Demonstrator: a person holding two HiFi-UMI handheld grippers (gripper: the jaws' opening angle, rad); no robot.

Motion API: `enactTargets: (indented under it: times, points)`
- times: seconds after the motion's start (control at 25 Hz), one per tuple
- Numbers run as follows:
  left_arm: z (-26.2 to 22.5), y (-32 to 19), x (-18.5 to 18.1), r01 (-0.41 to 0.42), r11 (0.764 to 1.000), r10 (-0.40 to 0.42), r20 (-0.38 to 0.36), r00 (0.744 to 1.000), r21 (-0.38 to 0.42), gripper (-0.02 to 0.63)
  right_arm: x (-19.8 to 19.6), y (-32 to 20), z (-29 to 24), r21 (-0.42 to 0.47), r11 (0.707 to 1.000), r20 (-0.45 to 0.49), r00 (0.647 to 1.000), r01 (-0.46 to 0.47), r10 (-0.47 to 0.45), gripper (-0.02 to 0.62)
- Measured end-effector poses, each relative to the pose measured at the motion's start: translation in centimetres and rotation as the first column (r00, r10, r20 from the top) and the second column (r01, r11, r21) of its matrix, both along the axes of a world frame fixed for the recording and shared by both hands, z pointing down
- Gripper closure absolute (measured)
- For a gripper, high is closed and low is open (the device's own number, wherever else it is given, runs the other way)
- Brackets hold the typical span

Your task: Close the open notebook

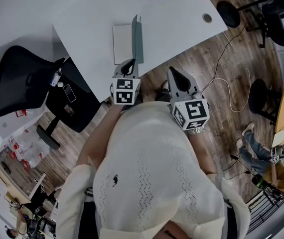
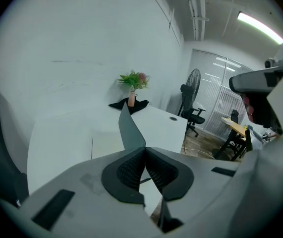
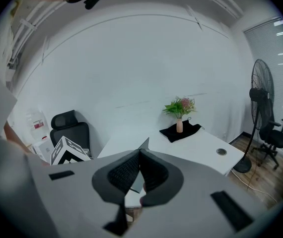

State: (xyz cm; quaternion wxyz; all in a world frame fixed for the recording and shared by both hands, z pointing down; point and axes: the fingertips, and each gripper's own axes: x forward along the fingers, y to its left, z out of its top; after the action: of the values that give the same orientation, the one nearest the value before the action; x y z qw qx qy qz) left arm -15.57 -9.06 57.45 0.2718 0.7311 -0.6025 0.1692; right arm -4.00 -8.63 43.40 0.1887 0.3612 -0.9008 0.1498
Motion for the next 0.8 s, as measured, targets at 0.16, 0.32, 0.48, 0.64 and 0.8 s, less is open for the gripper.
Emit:
enactTargets:
  times: [0.16,0.32,0.48,0.64,0.8]
  points:
    - [0.4,0.4,-0.9,-0.008,1.0,0.008,0.008,1.0,-0.012,0.589,-0.7,0.4,0.1,-0.001,1.0,0.0,1.0,-0.009,0.009,0.594]
    - [0.8,0.5,-1.7,-0.008,1.0,0.009,0.011,1.0,-0.021,0.591,-1.1,0.4,0.2,-0.003,1.0,0.0,1.0,-0.019,0.019,0.594]
    - [1.2,0.8,-2.3,-0.01,0.999,0.01,0.017,1.0,-0.032,0.59,-1.6,0.7,0.3,-0.004,1.0,-0.001,1.0,-0.023,0.023,0.594]
    - [1.7,1.2,-3.0,-0.012,0.999,0.013,0.026,1.0,-0.047,0.59,-2.0,1.0,0.5,-0.006,1.0,-0.003,1.0,-0.029,0.028,0.594]
    - [2.6,1.5,-3.7,-0.014,0.998,0.016,0.034,0.999,-0.066,0.59,-2.4,1.2,0.7,-0.007,0.999,-0.008,0.999,-0.036,0.036,0.594]
